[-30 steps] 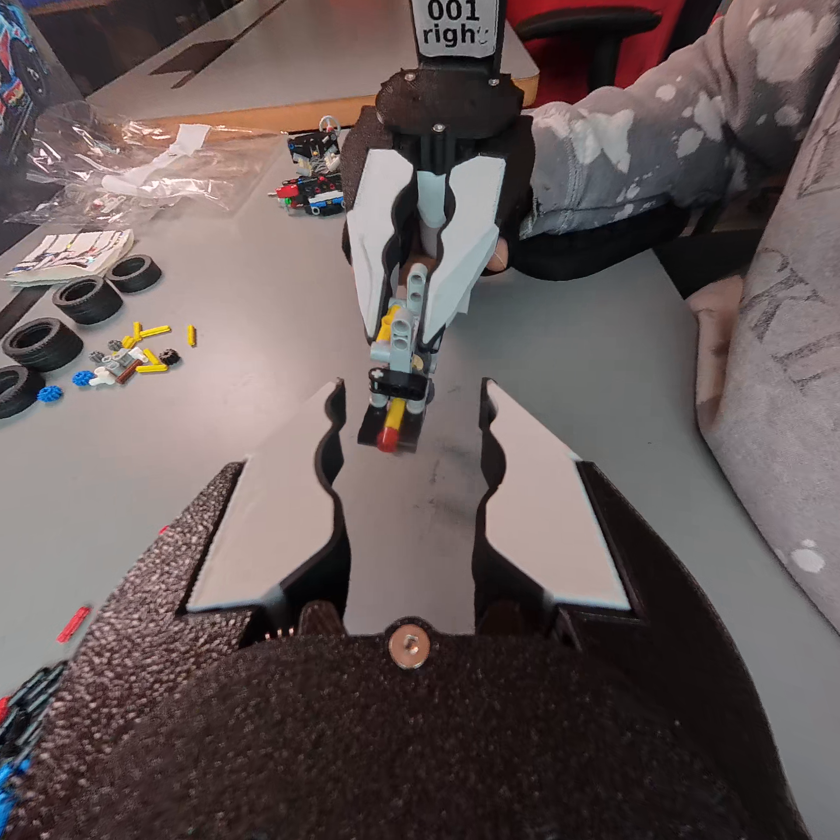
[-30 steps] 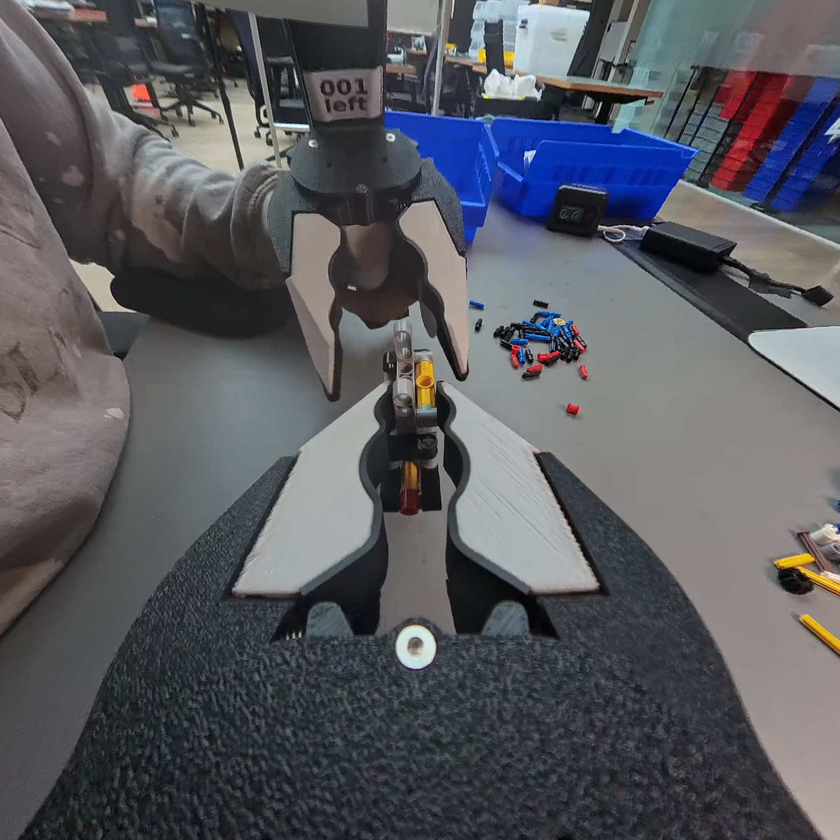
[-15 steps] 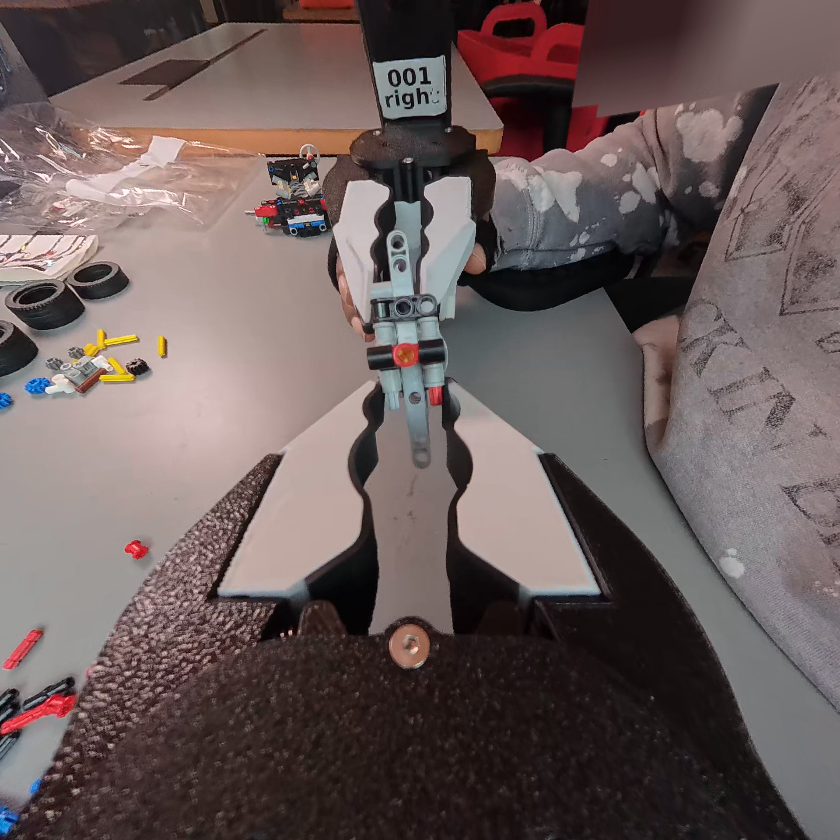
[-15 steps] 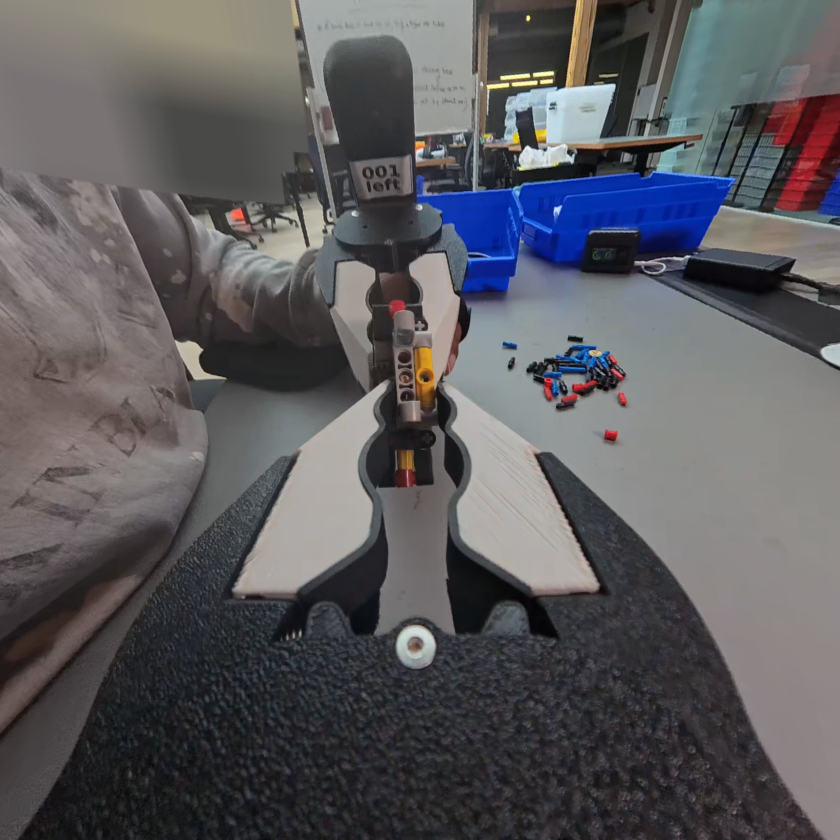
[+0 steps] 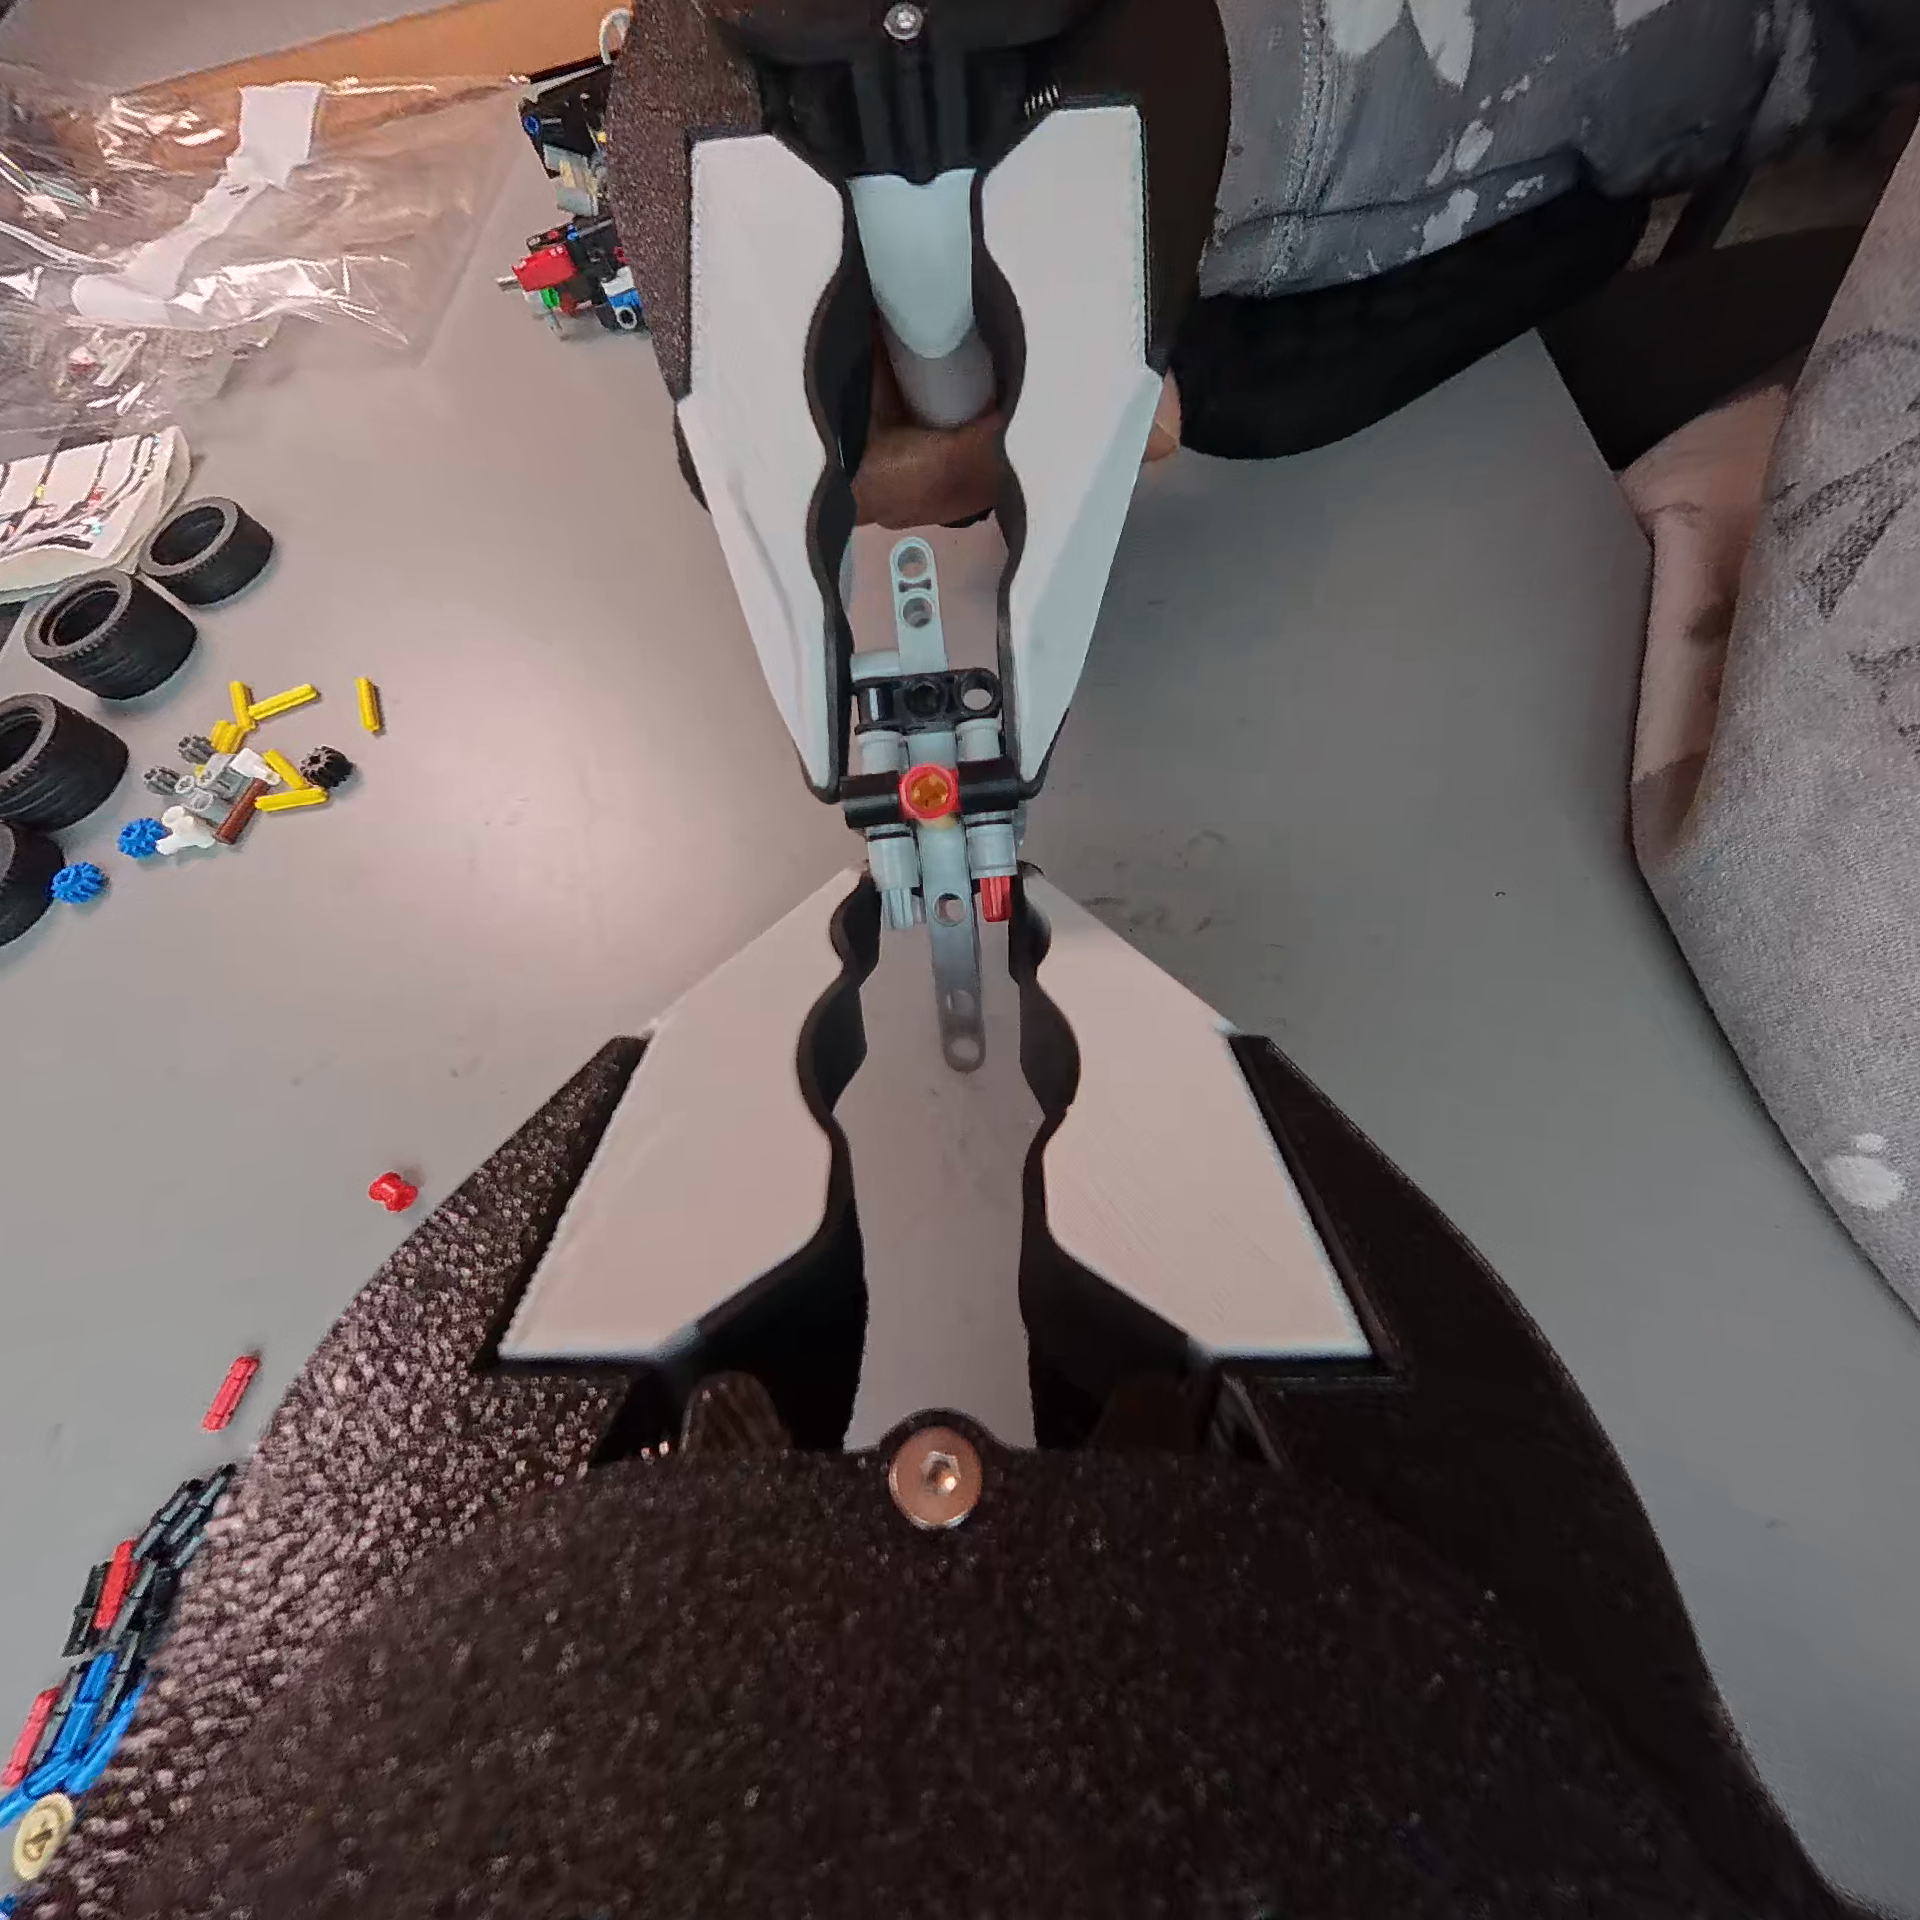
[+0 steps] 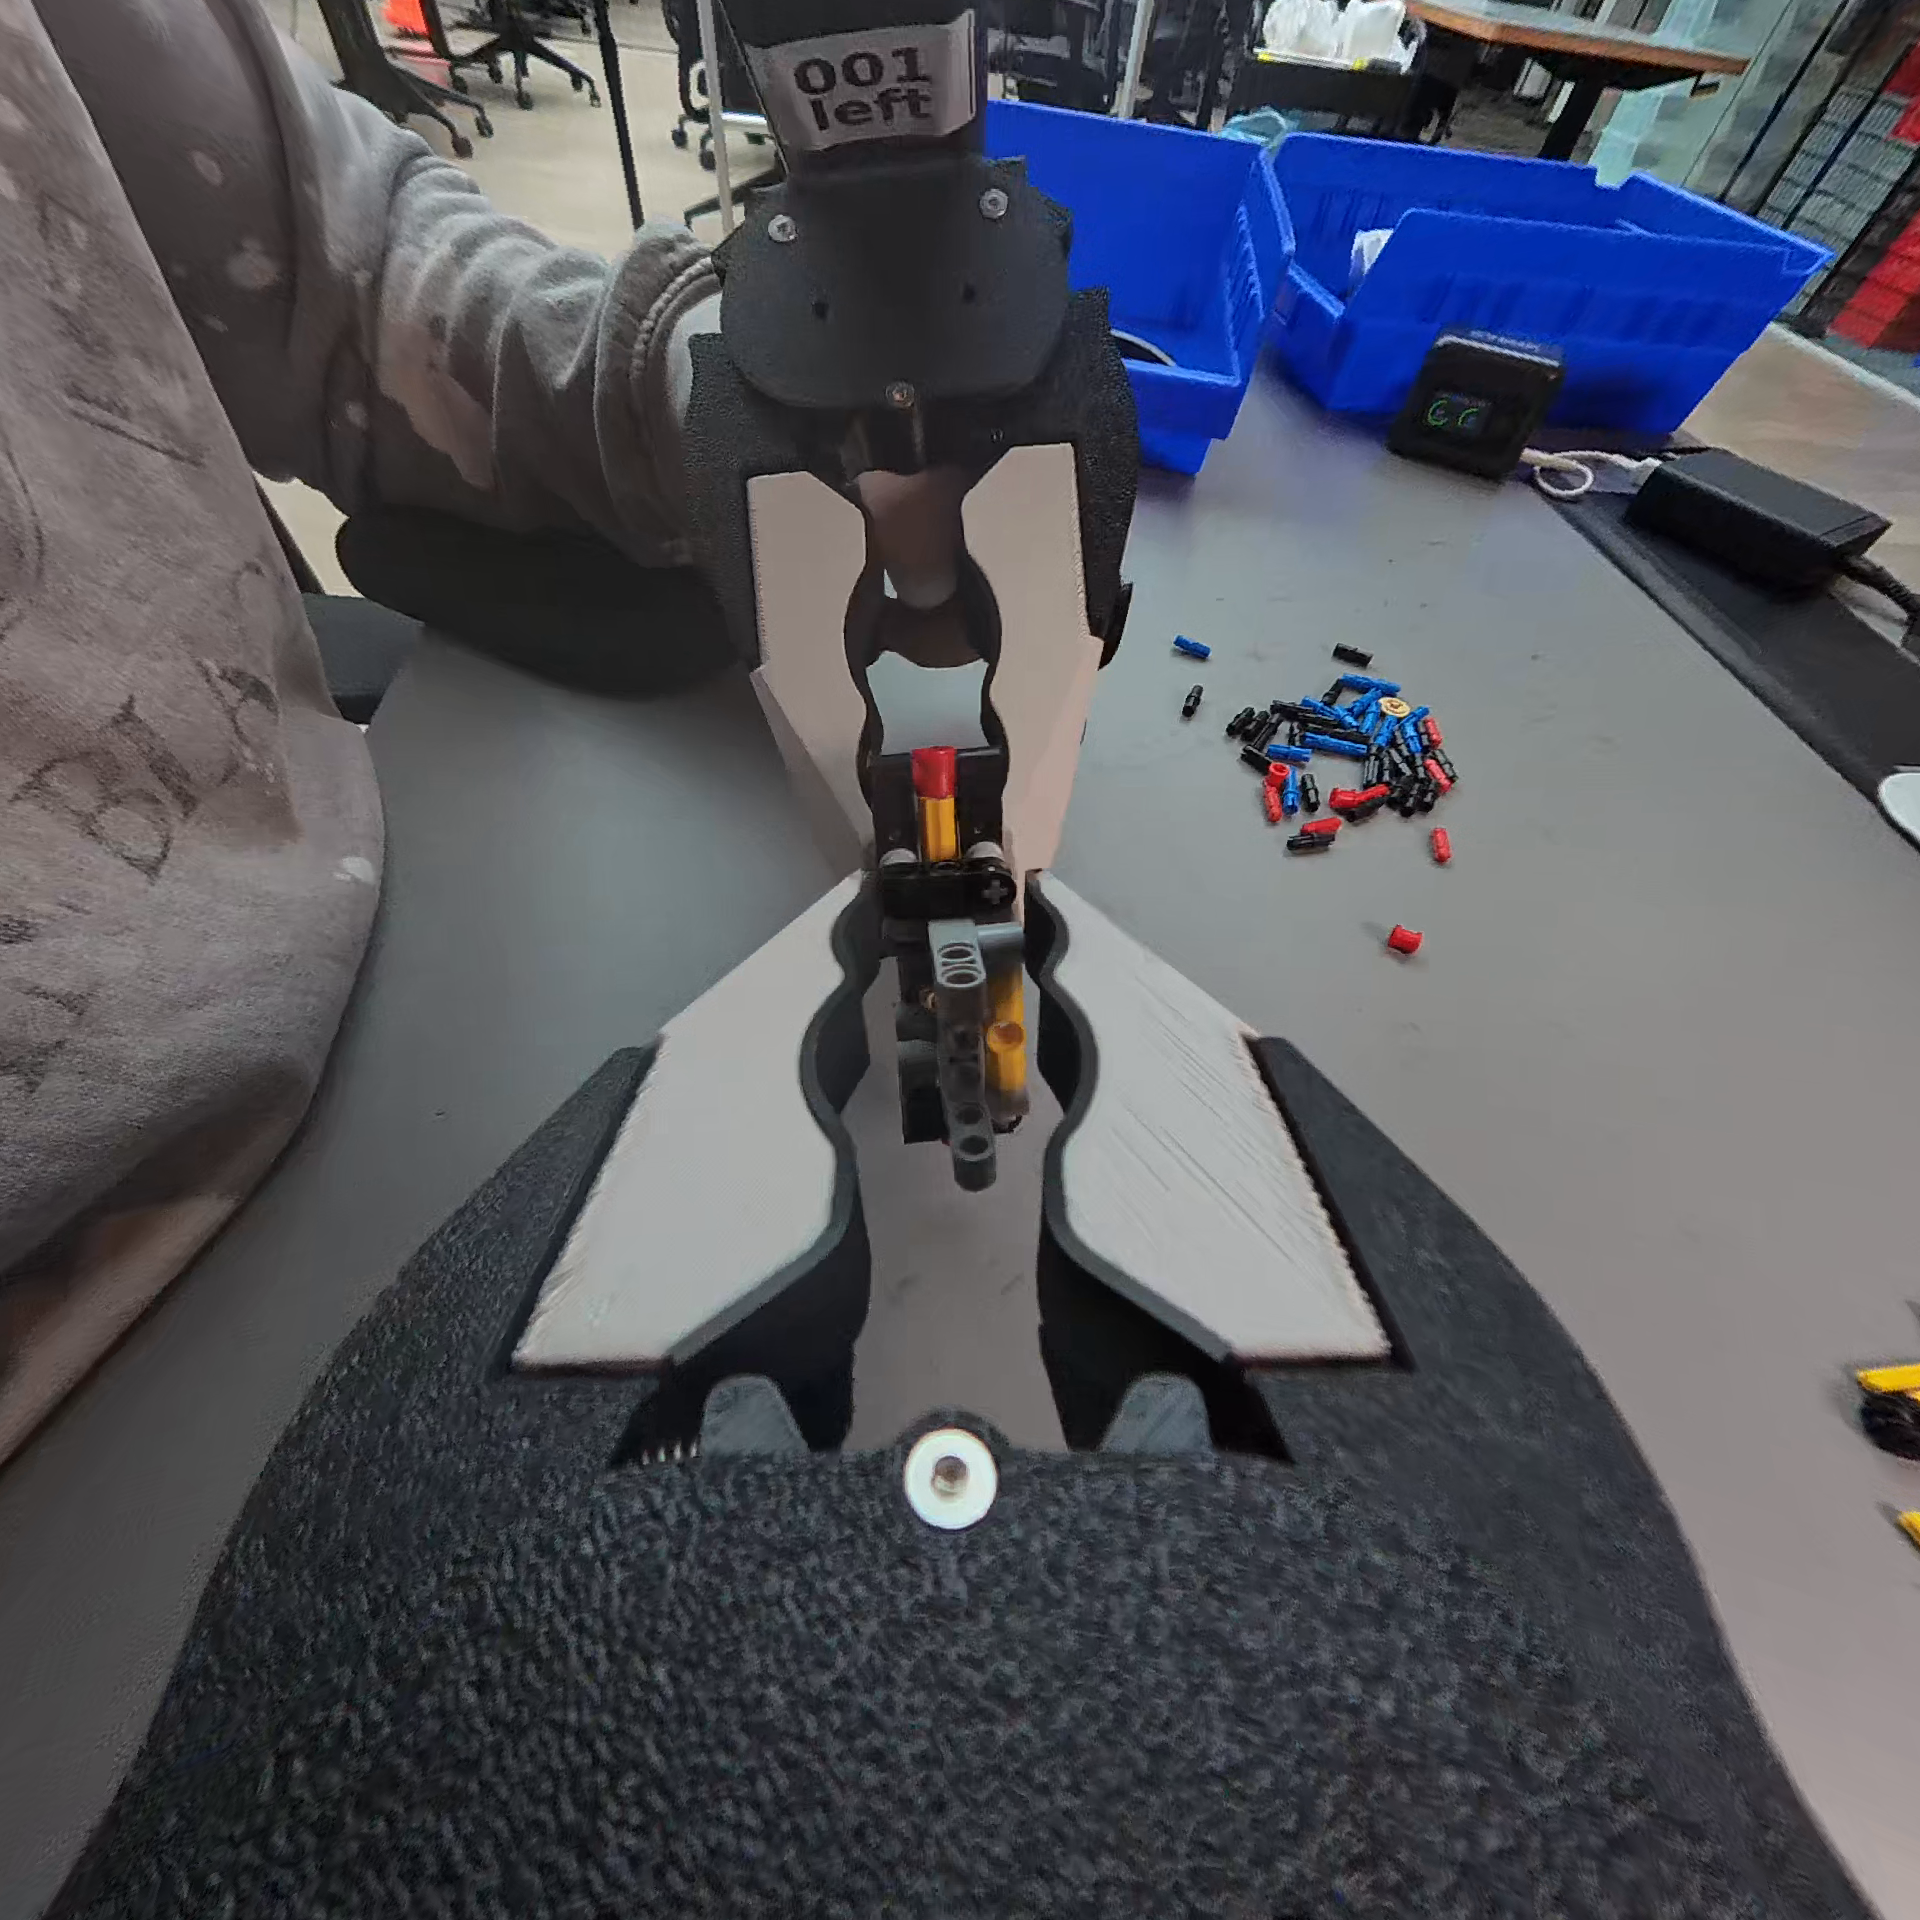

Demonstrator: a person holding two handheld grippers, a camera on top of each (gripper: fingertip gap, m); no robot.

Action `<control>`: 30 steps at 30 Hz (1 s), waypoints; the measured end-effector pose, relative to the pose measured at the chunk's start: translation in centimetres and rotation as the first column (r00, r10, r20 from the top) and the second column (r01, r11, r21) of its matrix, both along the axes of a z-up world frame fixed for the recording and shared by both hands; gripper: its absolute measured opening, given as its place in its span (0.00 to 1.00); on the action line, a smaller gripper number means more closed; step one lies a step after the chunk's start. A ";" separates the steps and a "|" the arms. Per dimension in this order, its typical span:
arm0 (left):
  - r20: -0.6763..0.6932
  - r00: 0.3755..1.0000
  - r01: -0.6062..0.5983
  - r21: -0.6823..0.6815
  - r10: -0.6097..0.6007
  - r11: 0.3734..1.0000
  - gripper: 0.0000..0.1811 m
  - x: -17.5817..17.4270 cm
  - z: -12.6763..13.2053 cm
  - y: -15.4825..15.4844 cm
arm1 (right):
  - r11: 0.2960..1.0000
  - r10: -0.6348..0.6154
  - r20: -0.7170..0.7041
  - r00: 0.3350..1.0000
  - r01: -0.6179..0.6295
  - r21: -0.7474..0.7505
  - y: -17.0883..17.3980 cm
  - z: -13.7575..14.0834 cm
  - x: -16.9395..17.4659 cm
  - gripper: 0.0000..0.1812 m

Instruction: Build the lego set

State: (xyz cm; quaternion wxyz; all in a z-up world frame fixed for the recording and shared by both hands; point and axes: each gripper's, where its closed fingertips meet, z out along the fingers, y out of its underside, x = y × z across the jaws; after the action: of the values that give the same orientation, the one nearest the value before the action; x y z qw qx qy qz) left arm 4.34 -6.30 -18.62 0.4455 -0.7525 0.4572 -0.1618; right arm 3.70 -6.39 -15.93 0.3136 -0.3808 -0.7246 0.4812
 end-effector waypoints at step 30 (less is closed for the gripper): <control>0.131 0.991 0.054 -0.101 -0.040 0.993 0.27 0.7 0.5 -1.2 | 0.991 0.044 -0.003 0.999 -0.044 -0.127 -0.9 0.1 0.0 0.12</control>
State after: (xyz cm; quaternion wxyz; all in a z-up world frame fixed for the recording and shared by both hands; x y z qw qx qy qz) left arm 5.04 -7.54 -18.07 0.4301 -0.7519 0.4360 -0.2442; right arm 3.70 -7.27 -15.82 0.2781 -0.3839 -0.7008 0.5331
